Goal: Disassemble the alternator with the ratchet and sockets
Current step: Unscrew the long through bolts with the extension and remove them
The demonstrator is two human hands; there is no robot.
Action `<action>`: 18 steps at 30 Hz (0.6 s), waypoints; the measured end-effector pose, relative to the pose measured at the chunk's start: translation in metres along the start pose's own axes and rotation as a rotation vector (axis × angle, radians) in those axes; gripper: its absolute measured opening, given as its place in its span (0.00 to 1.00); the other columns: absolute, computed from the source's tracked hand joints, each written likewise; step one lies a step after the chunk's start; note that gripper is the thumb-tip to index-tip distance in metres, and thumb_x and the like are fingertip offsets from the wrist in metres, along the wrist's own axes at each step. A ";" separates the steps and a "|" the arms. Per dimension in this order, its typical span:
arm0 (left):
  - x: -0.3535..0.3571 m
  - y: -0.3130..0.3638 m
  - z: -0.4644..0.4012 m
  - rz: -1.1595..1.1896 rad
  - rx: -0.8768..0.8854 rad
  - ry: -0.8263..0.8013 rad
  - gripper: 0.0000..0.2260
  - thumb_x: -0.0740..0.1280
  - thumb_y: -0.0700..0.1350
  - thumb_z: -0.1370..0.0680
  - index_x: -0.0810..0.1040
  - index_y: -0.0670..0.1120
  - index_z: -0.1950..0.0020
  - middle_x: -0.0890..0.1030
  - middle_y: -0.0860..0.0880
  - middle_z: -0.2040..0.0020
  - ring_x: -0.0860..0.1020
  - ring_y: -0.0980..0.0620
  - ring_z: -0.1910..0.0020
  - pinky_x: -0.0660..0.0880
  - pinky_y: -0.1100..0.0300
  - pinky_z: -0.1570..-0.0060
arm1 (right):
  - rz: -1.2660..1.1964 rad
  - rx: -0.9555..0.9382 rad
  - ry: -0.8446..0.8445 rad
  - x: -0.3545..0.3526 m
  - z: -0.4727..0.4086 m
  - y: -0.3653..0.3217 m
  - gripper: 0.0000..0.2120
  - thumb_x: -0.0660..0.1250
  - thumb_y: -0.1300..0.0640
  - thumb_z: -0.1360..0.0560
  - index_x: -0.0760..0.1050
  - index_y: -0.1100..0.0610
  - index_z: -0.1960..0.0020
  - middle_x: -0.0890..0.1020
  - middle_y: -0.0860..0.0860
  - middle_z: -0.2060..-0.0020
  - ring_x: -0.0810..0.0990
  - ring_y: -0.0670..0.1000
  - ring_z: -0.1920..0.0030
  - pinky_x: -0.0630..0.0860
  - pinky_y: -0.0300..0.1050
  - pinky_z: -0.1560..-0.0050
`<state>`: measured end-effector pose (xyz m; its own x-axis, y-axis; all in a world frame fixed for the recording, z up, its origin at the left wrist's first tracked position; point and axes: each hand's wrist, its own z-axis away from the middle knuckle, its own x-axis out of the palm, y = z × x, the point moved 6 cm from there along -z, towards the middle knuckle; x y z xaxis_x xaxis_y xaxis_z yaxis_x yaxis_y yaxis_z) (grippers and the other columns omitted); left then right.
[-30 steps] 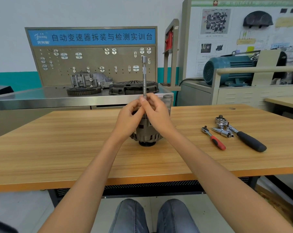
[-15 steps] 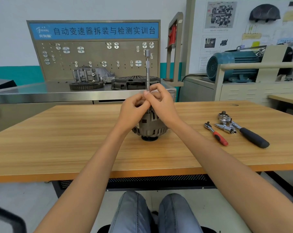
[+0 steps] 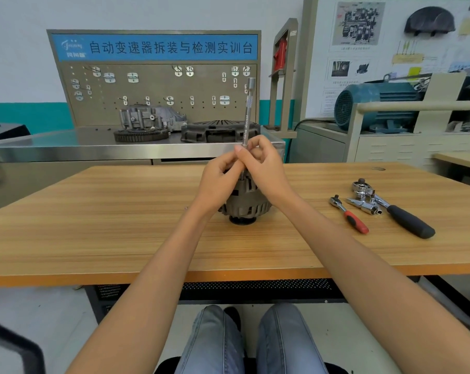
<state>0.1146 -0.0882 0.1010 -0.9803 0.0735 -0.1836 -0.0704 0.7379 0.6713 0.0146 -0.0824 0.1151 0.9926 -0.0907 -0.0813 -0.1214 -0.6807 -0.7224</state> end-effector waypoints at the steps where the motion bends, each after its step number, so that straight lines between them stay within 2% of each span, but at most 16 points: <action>1: -0.001 0.000 0.000 0.013 0.002 0.007 0.10 0.61 0.40 0.19 0.81 0.51 0.47 0.84 0.58 0.56 0.81 0.61 0.53 0.74 0.69 0.54 | -0.003 -0.006 -0.002 0.000 0.001 0.000 0.07 0.65 0.58 0.22 0.68 0.55 0.57 0.79 0.49 0.67 0.79 0.40 0.65 0.74 0.30 0.63; 6: -0.003 -0.002 0.000 0.039 -0.009 0.040 0.08 0.65 0.40 0.21 0.81 0.51 0.50 0.85 0.57 0.58 0.82 0.60 0.56 0.75 0.69 0.57 | -0.001 -0.021 -0.012 0.000 0.002 0.000 0.05 0.62 0.60 0.21 0.71 0.58 0.56 0.79 0.46 0.68 0.79 0.39 0.66 0.74 0.30 0.64; 9: -0.004 -0.002 -0.001 0.040 -0.012 0.062 0.06 0.66 0.41 0.21 0.81 0.50 0.52 0.84 0.57 0.62 0.81 0.62 0.59 0.74 0.70 0.59 | 0.024 -0.031 -0.022 0.000 0.002 0.001 0.05 0.60 0.61 0.20 0.74 0.58 0.52 0.80 0.47 0.62 0.80 0.37 0.61 0.75 0.31 0.59; 14: -0.004 -0.003 0.000 0.042 -0.010 0.029 0.08 0.63 0.41 0.19 0.81 0.47 0.46 0.85 0.55 0.56 0.82 0.59 0.52 0.76 0.67 0.54 | 0.089 -0.022 -0.067 0.002 0.001 0.002 0.12 0.57 0.58 0.19 0.77 0.58 0.40 0.81 0.50 0.49 0.79 0.47 0.44 0.75 0.41 0.43; 16: -0.004 -0.002 0.000 0.054 -0.003 0.025 0.09 0.62 0.41 0.19 0.81 0.48 0.45 0.85 0.56 0.54 0.82 0.59 0.50 0.76 0.67 0.53 | 0.095 -0.018 -0.065 0.003 0.001 0.002 0.14 0.56 0.57 0.18 0.75 0.58 0.37 0.80 0.50 0.47 0.78 0.48 0.42 0.74 0.43 0.40; 18: -0.004 -0.002 0.000 0.054 -0.003 0.036 0.08 0.63 0.41 0.19 0.81 0.47 0.46 0.85 0.55 0.54 0.82 0.58 0.50 0.76 0.66 0.53 | 0.067 -0.001 -0.051 0.003 0.001 0.003 0.14 0.57 0.57 0.19 0.75 0.58 0.37 0.80 0.48 0.49 0.78 0.46 0.44 0.76 0.41 0.43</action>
<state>0.1186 -0.0899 0.1002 -0.9886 0.0893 -0.1209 -0.0172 0.7316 0.6815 0.0177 -0.0838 0.1121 0.9814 -0.0992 -0.1645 -0.1878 -0.6747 -0.7138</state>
